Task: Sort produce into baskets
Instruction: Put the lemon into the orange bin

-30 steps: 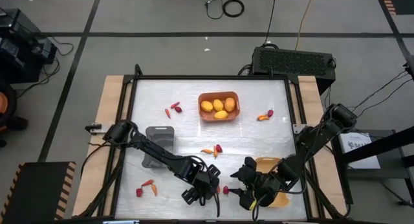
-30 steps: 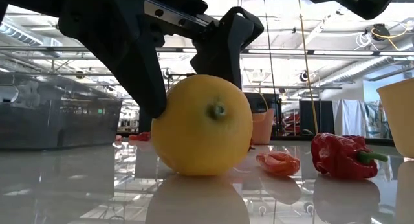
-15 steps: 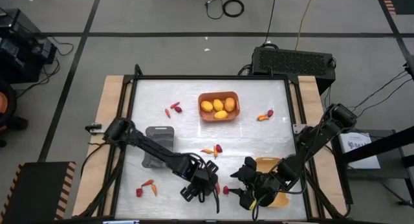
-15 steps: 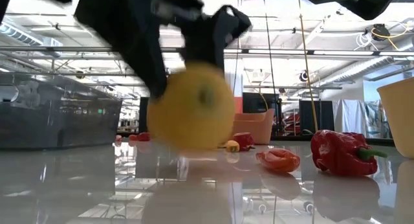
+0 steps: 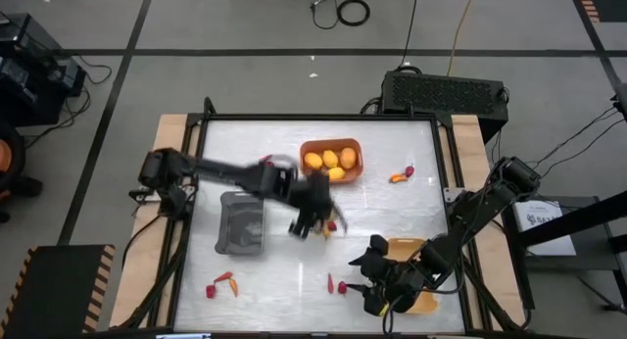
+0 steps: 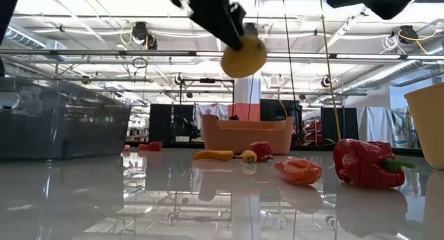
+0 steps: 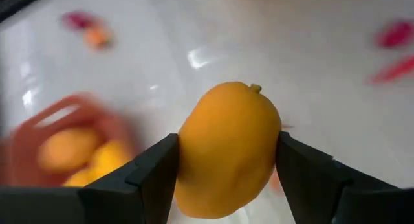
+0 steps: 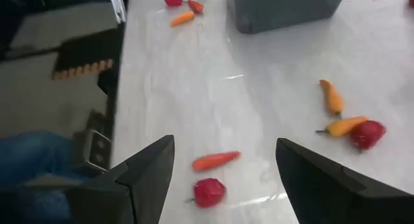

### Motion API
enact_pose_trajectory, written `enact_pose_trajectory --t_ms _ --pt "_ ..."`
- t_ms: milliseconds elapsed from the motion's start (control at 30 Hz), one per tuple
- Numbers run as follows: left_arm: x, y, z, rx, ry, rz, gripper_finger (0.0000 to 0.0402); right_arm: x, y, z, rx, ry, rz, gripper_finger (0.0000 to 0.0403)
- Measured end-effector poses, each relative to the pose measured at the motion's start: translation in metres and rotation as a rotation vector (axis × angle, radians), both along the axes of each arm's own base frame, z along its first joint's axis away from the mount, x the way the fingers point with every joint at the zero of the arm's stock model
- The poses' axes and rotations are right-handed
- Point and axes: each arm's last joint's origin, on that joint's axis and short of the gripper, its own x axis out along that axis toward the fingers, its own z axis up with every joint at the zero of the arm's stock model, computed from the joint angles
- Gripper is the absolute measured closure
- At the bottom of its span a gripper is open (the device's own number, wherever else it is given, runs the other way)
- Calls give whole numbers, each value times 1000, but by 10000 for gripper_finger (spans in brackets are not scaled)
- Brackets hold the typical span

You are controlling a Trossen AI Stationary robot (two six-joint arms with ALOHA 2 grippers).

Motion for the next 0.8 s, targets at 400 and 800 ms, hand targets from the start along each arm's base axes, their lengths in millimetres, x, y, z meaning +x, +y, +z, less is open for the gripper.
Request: enact_pose_trajectory --t_ms 400,800 --pt "-17 150 -28 -213 29 509 164 -12 -14 -12 -209 128 -66 143" --pt "-13 161 -23 -240 -74 559 123 -13 -15 -13 -233 140 -59 143"
